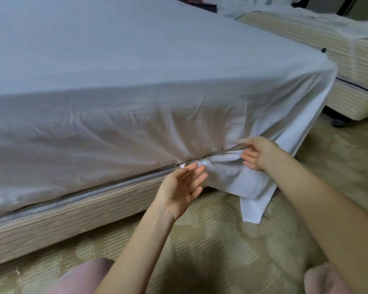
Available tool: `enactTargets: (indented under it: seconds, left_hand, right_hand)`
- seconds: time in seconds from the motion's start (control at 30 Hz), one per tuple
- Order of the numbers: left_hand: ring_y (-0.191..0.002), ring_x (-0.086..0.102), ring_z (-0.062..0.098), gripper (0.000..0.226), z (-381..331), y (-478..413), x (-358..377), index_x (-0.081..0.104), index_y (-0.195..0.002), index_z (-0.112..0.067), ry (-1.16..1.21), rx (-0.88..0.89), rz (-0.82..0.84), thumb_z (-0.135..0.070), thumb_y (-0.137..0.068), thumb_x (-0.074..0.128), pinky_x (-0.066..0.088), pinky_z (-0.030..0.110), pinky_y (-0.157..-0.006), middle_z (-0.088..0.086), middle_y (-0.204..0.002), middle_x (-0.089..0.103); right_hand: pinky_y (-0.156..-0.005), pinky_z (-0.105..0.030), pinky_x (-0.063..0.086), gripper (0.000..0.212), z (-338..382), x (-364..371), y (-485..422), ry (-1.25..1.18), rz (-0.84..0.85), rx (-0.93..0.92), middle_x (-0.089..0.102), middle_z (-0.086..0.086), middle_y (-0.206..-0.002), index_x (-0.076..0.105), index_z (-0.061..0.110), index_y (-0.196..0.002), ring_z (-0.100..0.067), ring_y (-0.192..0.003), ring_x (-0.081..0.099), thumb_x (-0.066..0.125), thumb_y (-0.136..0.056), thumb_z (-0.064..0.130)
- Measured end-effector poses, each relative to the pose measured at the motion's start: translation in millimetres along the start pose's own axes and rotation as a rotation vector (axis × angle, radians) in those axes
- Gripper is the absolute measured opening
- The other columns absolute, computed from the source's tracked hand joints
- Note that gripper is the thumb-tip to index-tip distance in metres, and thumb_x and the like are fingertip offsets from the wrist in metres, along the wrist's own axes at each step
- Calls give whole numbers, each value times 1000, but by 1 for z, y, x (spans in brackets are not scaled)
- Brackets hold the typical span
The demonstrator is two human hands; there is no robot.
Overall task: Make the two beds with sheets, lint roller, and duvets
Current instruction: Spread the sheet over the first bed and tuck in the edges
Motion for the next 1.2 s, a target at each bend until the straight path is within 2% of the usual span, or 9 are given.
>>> enactTargets:
  seconds: [0.07,0.2,0.33,0.63,0.73,0.9,1.0,1.07,1.2]
  left_hand:
    - [-106,64,18,24,13,-17,21,60,-106,-18,102,9,66,-19,-90,43,45,33,-82,2,-122,65]
    - [-105,63,24,21,38,-60,84,59,-99,-12,111,16,49,-14,-82,48,47,35,-85,7,-125,62]
    - [-101,59,21,19,46,-117,132,56,-91,-7,82,85,-154,-6,-91,38,43,31,-84,8,-116,58]
    - [-90,54,29,24,47,-181,164,55,-98,4,299,440,-238,10,-75,48,48,42,-97,16,-98,56]
    - [-78,44,23,48,51,-183,173,54,-96,0,321,485,-266,11,-50,62,58,39,-77,7,-92,43]
    - [-87,62,19,25,52,-178,175,58,-92,3,144,404,-446,-1,-91,33,43,31,-87,12,-77,68]
    - [-60,62,13,28,57,-177,177,54,-73,-5,176,385,-416,-4,-92,34,38,32,-89,-1,-47,52]
    - [-54,56,10,30,63,-179,176,49,-63,-11,210,375,-348,-4,-90,36,41,32,-85,-3,-48,40]
    - [-82,57,17,21,72,-189,183,57,-78,-6,285,351,-248,1,-87,39,44,33,-86,3,-78,52]
  right_hand:
    - [-80,-35,41,26,13,-32,-27,162,-63,-46,52,-11,-129,54,10,-112,-23,-95,58,60,-87,12]
    - [-87,-35,49,15,48,-47,-67,324,109,-96,53,-14,-118,53,11,-103,-30,-110,58,56,-90,7]
    - [-48,-24,38,23,63,-73,-114,505,188,-205,60,-9,-79,58,7,-101,-18,-60,59,68,-85,20]
    - [-31,-13,29,33,63,-71,-178,489,606,-363,59,4,-42,57,9,-62,-3,-29,48,57,-93,20]
    - [-31,-11,29,36,62,-71,-188,562,661,-388,60,3,-44,57,11,-60,-3,-29,49,55,-94,23]
    - [-29,-9,28,35,62,-64,-200,612,679,-374,63,0,-52,59,11,-62,-3,-30,51,56,-93,28]
    - [-30,-9,30,34,67,-69,-198,619,606,-446,61,3,-44,62,11,-61,-3,-30,50,59,-91,28]
    - [-42,-13,43,35,70,-76,-194,674,547,-544,62,2,-44,66,9,-62,-5,-33,53,60,-89,29]
    - [-77,-38,54,39,83,-85,-190,809,457,-717,65,4,-48,67,14,-55,-15,-47,63,60,-88,35]
Point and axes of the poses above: each hand's wrist, its own y-axis away from the middle knuckle, its own x-axis out of the palm, z = x × y, the point moved 8 cm from there along -y, towards the middle knuckle
